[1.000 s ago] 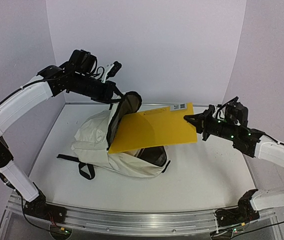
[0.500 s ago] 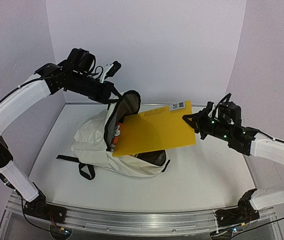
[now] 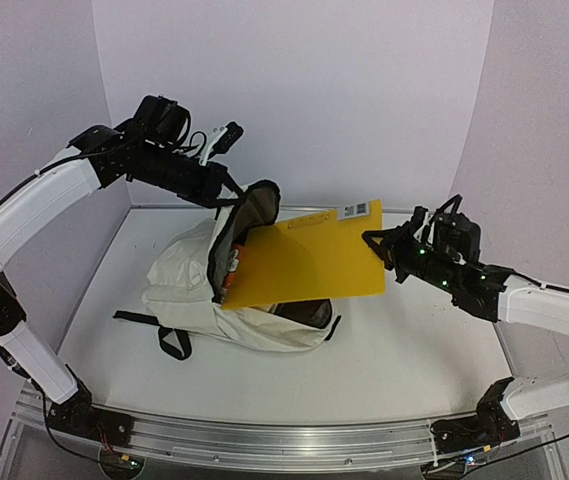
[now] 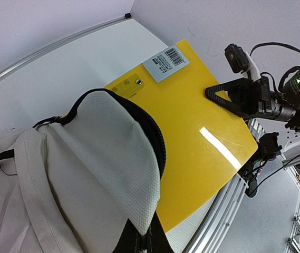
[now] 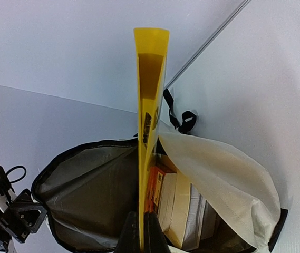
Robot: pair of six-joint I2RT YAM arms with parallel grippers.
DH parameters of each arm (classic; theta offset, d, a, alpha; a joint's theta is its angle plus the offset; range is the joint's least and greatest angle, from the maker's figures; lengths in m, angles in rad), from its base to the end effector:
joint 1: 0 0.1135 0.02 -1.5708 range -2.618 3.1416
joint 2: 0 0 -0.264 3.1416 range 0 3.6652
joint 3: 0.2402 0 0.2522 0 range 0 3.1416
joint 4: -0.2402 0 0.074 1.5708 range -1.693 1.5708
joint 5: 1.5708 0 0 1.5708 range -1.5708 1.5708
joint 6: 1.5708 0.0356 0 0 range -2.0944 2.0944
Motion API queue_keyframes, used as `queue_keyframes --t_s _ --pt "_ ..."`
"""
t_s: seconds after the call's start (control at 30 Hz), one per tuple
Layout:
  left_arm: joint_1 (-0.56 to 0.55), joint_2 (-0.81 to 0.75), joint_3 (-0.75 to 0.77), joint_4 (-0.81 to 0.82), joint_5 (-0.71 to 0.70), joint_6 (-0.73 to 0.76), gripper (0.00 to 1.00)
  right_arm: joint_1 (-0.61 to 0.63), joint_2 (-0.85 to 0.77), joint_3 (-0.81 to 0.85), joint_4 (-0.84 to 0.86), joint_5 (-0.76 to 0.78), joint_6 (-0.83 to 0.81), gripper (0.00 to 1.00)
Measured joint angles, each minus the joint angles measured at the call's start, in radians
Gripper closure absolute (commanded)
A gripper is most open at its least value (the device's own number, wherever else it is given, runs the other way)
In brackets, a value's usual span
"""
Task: Pack the student bag
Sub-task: Place the stationery in the student bag.
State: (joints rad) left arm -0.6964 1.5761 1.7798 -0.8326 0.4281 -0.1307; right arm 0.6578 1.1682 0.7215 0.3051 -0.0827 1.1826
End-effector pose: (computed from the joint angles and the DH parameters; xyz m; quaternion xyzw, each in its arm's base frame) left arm 0.2477 -0.2264 0.4232 0.3356 0.8093 -0.3515 0.3299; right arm 0.2133 0.1685 0.2892 0.1696 0.7359 0.5399 0.3717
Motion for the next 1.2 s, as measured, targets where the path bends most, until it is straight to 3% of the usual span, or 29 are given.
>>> queue_keyframes --t_s 0.43,1.2 --pt "0.004 0.0 0.0 0.009 0.033 -0.028 1.0 0.084 0.188 0.011 0.162 0.11 0.041 1.0" --pt "0.008 0.12 0.008 0.125 0.105 -0.109 1.0 0.228 0.79 0.457 0.286 0.09 0.129 1.0"
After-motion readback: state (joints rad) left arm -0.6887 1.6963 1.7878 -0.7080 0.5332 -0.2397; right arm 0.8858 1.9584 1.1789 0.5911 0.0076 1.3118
